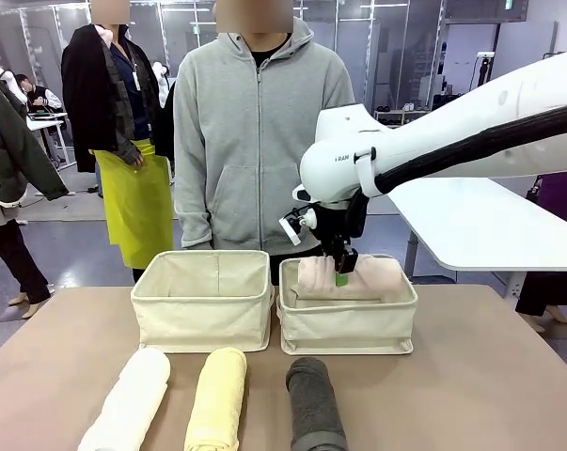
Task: Divide the towels into two baskets.
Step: Pick up one hotel-folded towel and place it in the Fabric basket indicated by the person.
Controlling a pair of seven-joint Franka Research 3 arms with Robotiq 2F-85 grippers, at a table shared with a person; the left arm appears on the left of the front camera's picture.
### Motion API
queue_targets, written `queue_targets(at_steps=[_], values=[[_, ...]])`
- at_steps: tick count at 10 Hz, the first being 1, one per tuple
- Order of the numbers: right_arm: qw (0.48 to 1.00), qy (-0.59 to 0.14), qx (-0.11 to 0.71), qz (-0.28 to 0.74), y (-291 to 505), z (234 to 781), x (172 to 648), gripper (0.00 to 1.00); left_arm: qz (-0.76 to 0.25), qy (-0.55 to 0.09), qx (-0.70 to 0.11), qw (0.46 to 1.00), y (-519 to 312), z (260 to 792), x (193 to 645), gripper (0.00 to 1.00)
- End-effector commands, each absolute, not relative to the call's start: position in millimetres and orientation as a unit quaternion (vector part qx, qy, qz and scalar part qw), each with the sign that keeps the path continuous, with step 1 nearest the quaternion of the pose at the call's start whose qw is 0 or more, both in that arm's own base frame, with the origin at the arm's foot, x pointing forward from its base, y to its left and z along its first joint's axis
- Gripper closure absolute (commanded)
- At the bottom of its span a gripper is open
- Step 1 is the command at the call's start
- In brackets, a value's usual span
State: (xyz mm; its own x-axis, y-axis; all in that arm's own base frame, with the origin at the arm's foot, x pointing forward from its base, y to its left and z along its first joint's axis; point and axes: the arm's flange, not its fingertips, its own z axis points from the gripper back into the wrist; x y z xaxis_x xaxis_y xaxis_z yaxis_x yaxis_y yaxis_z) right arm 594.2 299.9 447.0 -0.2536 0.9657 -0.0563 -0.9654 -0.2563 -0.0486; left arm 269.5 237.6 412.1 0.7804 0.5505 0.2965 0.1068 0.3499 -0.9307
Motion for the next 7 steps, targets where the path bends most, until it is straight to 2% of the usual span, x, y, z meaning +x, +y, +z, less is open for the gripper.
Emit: queue_targets(at_steps=[1,4,5,7], values=[[0.602,0.019,-0.042,0.797,306.3,443.2,603.2,0.62,0.139,-0.305,-0.557,0.76,239.8,412.8,268.0,0.0],[0.605,0.025,-0.032,0.795,304.9,434.8,600.9,0.06,0.139,-0.305,-0.557,0.76,239.8,412.8,268.0,0.0],[0.607,0.026,-0.034,0.794,303.7,434.7,597.8,0.0,0.139,-0.305,-0.557,0.76,239.8,412.8,268.0,0.0],[0.612,0.028,-0.035,0.79,299.4,433.2,591.8,0.0,0.139,-0.305,-0.557,0.76,239.8,412.8,268.0,0.0]])
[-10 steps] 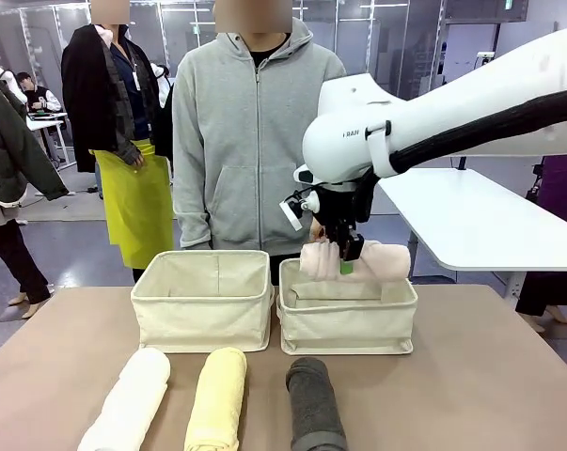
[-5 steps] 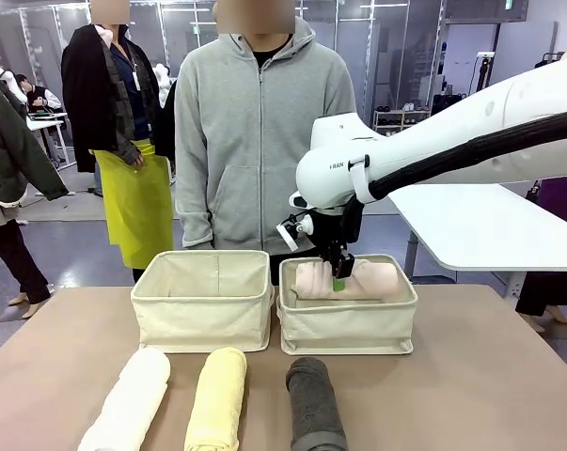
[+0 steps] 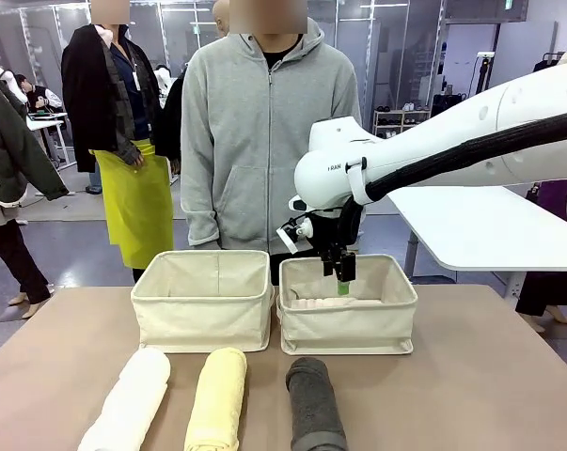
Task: Divide the towels into two baskets.
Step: Pick up one hotel-folded towel and place it in the Fabric basket indicated by the person, then pick up one hotel-folded towel from the bottom of the table and place it in the Fabric basket indicated by the person.
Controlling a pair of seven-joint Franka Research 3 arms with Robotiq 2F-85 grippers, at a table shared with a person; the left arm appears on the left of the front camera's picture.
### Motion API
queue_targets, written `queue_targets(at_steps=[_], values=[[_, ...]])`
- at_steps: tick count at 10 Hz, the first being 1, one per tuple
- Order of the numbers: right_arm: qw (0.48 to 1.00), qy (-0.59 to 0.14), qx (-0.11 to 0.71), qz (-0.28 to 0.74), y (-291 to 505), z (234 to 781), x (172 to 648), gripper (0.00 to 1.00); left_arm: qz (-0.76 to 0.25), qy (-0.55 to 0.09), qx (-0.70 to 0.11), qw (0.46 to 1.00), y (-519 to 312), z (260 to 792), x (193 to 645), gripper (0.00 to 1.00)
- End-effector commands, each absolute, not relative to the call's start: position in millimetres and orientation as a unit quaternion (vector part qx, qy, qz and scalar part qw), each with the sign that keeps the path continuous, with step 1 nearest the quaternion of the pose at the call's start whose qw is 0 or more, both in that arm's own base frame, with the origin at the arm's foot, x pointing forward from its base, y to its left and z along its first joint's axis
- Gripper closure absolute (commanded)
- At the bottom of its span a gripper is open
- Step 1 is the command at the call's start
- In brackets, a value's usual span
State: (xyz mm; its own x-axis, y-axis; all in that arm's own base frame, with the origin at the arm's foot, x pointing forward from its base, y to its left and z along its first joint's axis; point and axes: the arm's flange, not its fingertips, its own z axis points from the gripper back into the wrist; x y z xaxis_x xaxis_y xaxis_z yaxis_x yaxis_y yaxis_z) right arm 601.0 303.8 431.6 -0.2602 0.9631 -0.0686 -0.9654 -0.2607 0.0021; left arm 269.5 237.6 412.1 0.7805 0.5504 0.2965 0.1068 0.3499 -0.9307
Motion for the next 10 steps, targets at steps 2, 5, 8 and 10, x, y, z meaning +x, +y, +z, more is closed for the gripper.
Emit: queue_targets(at_steps=[2,5,8,10], values=[[0.607,0.03,-0.041,0.793,293.4,442.5,573.8,0.0,0.139,-0.305,-0.557,0.76,239.8,412.8,268.0,0.0],[0.608,0.021,-0.028,0.794,303.7,434.1,600.0,0.0,0.139,-0.305,-0.557,0.76,239.8,412.8,268.0,0.0],[0.608,0.021,-0.028,0.794,303.7,434.1,600.0,0.0,0.139,-0.305,-0.557,0.76,239.8,412.8,268.0,0.0],[0.608,0.021,-0.028,0.794,303.7,434.1,600.0,0.0,0.139,-0.305,-0.557,0.76,239.8,412.8,268.0,0.0]])
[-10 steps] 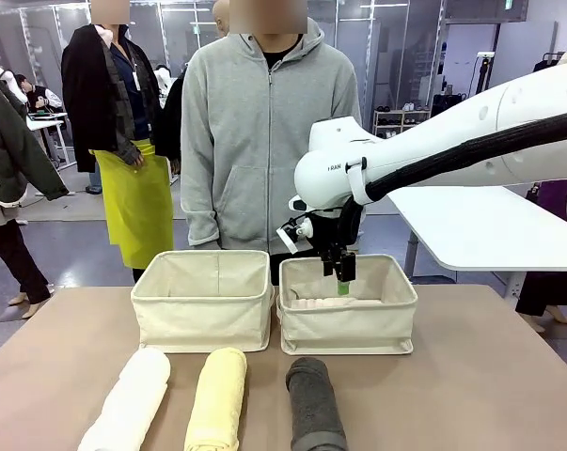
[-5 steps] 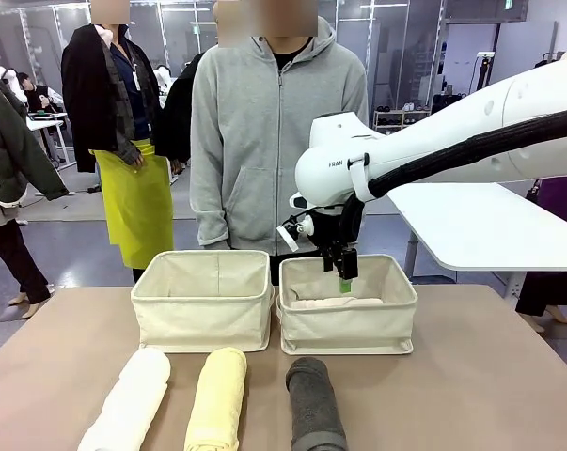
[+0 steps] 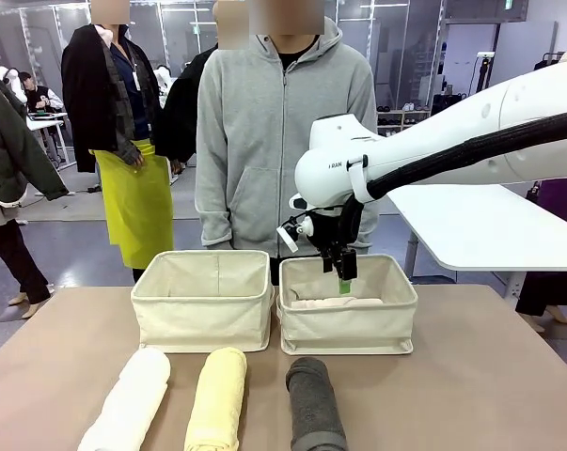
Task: Divide the towels into two baskets.
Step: Pick up one hotel-folded towel from the bottom of the table and place it in the Fabric basket indicated by the person.
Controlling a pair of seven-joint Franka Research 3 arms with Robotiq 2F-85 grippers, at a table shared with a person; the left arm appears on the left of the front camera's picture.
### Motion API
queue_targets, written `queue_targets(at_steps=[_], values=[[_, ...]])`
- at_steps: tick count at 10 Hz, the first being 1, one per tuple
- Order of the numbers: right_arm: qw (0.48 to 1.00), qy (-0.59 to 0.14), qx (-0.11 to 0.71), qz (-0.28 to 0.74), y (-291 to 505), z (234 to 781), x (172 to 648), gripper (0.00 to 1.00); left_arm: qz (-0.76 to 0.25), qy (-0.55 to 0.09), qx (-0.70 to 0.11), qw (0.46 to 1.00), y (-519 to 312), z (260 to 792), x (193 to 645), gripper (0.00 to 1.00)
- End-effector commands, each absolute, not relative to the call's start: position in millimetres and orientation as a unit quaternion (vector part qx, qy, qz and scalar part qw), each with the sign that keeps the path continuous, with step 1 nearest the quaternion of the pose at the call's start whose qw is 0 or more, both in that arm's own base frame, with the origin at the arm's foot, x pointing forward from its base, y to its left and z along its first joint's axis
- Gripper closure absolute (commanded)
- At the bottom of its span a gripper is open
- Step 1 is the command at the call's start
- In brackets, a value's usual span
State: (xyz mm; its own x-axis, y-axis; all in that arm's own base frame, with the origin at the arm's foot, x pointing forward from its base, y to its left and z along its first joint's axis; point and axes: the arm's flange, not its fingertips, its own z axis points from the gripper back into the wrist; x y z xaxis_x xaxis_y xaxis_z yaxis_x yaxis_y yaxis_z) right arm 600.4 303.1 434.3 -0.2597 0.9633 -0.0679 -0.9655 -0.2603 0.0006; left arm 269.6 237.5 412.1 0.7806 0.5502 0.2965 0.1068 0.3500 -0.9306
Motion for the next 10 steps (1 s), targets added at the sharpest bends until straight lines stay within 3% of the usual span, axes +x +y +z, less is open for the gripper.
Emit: queue_targets(at_steps=[1,4,5,7,10], values=[[0.608,0.021,-0.028,0.794,303.7,434.1,600.0,0.0,0.139,-0.305,-0.557,0.76,239.8,412.8,268.0,0.0],[0.608,0.02,-0.027,0.793,303.4,434.8,600.4,0.0,0.139,-0.305,-0.557,0.76,239.8,412.8,268.0,0.0],[0.61,0.02,-0.024,0.791,295.5,454.7,578.2,0.0,0.139,-0.305,-0.557,0.76,239.8,412.8,268.0,0.0],[0.652,-0.009,0.065,0.755,253.7,485.2,542.3,0.0,0.139,-0.305,-0.557,0.76,239.8,412.8,268.0,0.0],[0.725,-0.045,0.213,0.654,169.5,480.8,516.9,0.0,0.139,-0.305,-0.557,0.76,239.8,412.8,268.0,0.0]])
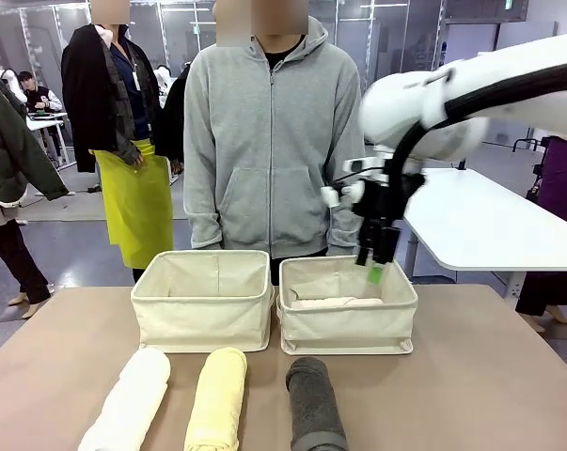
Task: Divide the towels into two baskets.
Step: Pick up one hotel-folded towel from the bottom of the table and place it in the Fabric basket indicated by the person.
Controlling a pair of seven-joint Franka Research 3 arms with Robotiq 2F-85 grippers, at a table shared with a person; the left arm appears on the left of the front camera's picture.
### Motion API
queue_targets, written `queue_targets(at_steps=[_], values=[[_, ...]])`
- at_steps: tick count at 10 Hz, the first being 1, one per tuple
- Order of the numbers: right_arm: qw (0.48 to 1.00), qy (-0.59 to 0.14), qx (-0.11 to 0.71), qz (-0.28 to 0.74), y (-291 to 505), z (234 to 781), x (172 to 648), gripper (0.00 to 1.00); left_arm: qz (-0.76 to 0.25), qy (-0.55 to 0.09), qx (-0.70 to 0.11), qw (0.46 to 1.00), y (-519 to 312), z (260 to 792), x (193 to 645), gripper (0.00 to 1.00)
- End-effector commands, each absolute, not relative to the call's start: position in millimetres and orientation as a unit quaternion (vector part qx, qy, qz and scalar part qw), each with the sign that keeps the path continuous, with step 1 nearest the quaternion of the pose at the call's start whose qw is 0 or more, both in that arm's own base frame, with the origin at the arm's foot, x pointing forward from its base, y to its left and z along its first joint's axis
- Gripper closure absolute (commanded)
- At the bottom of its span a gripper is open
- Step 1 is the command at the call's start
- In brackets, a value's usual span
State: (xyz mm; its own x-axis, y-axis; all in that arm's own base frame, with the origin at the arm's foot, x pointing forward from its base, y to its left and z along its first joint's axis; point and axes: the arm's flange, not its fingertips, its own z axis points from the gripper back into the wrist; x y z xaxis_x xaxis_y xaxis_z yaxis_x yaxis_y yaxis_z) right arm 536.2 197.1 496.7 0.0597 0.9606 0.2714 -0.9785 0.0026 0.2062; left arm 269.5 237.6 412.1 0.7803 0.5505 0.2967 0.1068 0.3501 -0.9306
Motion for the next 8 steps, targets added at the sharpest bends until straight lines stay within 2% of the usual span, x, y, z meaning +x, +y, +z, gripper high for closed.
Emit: queue_targets(at_steps=[1,4,6,8], values=[[0.743,-0.052,0.269,0.611,135.4,475.6,506.3,0.0,0.139,-0.305,-0.557,0.76,239.8,412.8,268.0,0.0],[0.787,-0.069,0.407,0.457,13.9,447.8,464.2,0.0,0.139,-0.305,-0.557,0.76,239.8,412.8,268.0,0.0],[0.783,-0.051,0.48,0.392,-54.8,430.9,432.3,0.0,0.139,-0.305,-0.557,0.76,239.8,412.8,268.0,0.0],[0.787,-0.064,0.535,0.302,-119.5,403.2,391.8,0.0,0.139,-0.305,-0.557,0.76,239.8,412.8,268.0,0.0]])
